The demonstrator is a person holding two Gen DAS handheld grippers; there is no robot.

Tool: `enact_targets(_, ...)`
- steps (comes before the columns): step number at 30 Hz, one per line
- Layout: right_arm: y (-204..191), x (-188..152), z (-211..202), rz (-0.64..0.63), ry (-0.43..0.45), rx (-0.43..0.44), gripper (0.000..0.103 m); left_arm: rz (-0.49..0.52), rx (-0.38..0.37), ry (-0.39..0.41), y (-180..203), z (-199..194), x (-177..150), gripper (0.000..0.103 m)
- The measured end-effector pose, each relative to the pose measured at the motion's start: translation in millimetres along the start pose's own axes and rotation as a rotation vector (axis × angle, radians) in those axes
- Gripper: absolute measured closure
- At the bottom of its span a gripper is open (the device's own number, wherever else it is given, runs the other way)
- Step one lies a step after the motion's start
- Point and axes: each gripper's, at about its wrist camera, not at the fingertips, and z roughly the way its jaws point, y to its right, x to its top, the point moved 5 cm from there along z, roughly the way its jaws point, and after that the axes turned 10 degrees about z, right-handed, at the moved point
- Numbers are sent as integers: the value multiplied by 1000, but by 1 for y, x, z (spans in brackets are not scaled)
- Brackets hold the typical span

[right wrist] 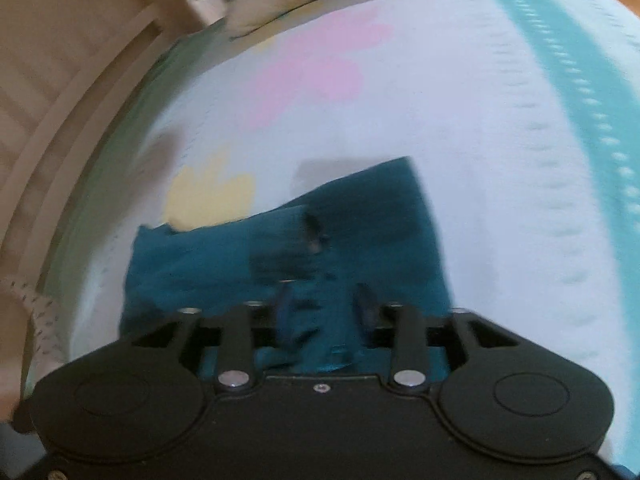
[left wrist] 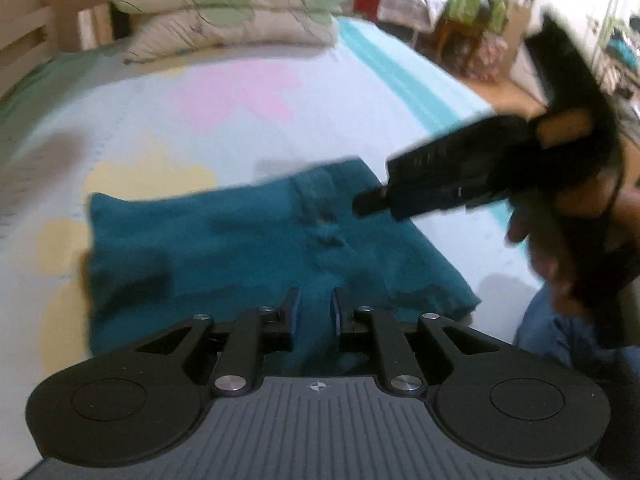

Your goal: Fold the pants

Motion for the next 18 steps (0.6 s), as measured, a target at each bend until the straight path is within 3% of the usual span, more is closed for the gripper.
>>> enact_targets(5, 3, -1, 26, 16, -57, -11, 44, -89, 50, 47, -33, -14, -2, 87)
enact_targets(11, 13, -12, 51, 36, -131, -56, 44, -182, 128, -74, -66, 19, -25, 87)
enact_targets(16, 13, -22, 55, 8, -142, -30, 39, -226, 39, -204, -64, 53, -57, 87)
enact_targets(18, 11, -24, 57, -5, -151, -19, 39, -247, 35, -182, -64, 57, -63, 87)
